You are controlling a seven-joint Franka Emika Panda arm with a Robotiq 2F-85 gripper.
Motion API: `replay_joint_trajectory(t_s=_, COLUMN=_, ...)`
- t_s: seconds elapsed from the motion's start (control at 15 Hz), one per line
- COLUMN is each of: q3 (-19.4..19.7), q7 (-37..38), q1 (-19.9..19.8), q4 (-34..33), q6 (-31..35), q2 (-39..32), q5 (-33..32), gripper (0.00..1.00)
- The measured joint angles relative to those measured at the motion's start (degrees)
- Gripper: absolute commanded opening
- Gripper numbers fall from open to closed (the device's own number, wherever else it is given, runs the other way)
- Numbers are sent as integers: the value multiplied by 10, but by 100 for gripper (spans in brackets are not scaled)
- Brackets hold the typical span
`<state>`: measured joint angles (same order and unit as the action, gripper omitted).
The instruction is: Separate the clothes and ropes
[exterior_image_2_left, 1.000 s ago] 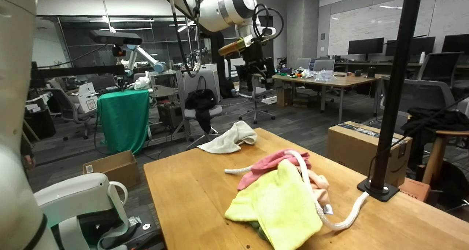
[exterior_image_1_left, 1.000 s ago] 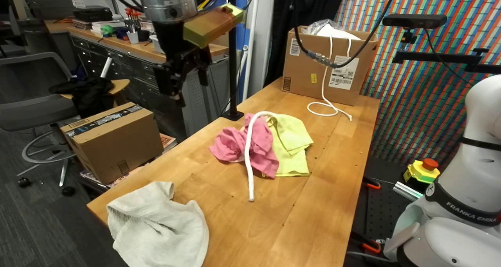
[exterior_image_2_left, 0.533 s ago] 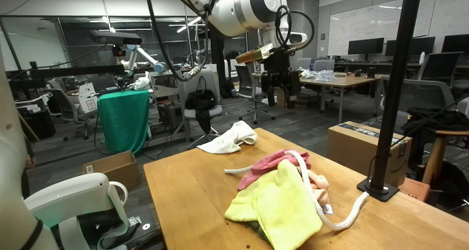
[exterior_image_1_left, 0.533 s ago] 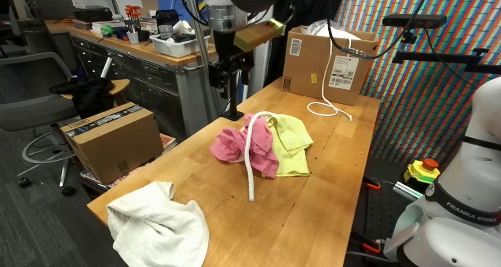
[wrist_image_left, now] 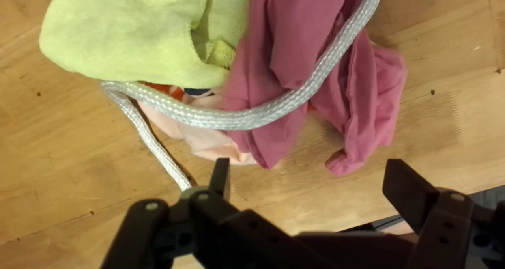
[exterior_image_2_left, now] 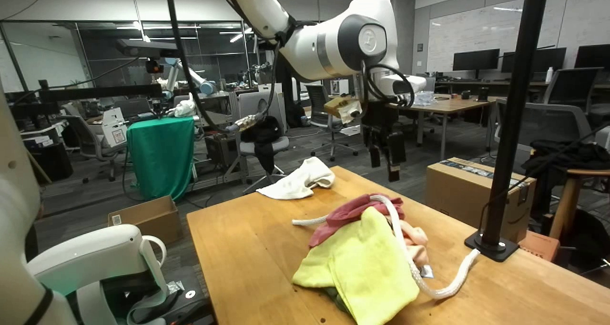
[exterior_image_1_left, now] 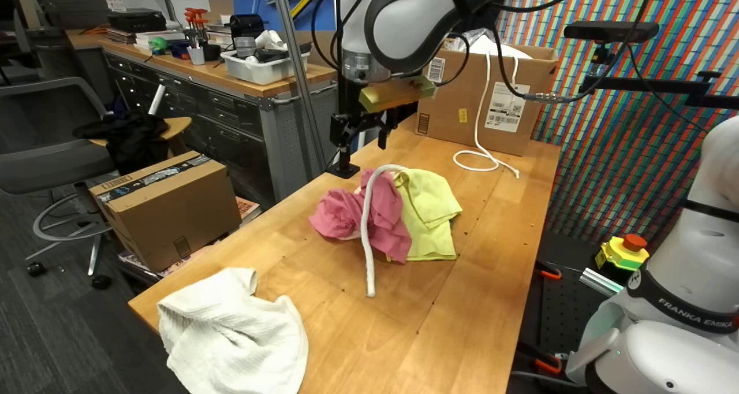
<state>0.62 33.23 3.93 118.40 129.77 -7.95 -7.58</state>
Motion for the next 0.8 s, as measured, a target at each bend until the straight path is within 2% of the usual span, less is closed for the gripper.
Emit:
replay_joint_trajectory(t_s=0.27, q3=20, q7=62, q1=-6, q4=27, q6=45, q2=-8, q5=-4, gripper=100)
replay_joint_trajectory(t_s=0.8, q3=43, q7=148, q1=-13, q4=52, q6=81, q2=-13, q5=-5, gripper=100)
